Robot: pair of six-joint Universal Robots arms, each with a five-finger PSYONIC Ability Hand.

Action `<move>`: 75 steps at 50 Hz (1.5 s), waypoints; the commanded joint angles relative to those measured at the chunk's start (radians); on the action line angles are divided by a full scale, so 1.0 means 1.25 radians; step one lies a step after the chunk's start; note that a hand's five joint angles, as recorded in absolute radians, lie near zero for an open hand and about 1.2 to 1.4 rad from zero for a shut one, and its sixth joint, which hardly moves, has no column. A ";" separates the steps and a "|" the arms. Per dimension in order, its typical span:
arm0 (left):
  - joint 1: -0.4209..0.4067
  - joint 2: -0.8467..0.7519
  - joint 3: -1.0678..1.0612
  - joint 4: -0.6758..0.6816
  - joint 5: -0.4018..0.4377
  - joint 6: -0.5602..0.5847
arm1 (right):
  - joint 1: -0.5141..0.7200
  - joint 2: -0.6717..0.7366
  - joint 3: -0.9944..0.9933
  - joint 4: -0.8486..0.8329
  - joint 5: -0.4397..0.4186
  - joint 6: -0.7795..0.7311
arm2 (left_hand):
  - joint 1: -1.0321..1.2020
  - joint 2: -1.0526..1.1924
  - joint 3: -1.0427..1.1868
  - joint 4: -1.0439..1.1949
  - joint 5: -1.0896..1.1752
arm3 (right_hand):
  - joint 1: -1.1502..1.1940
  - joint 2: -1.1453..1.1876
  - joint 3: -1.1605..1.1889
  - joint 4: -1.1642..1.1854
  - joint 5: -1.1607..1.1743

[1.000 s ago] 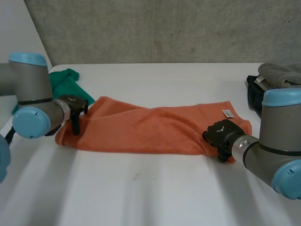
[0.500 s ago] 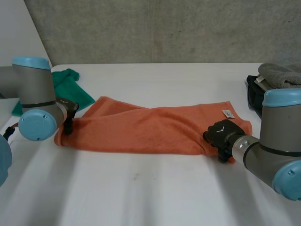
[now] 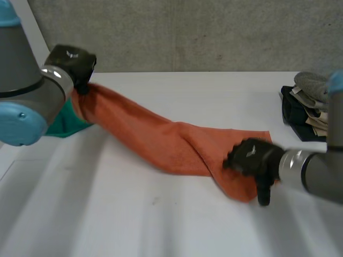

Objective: Fold the laundry.

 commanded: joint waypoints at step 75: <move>0.135 0.044 -0.420 0.504 0.161 0.014 | -0.034 0.210 -0.090 -0.389 0.141 0.269 | 0.187 0.163 0.170 0.162 0.184 | 0.241 0.243 0.258 0.255 0.274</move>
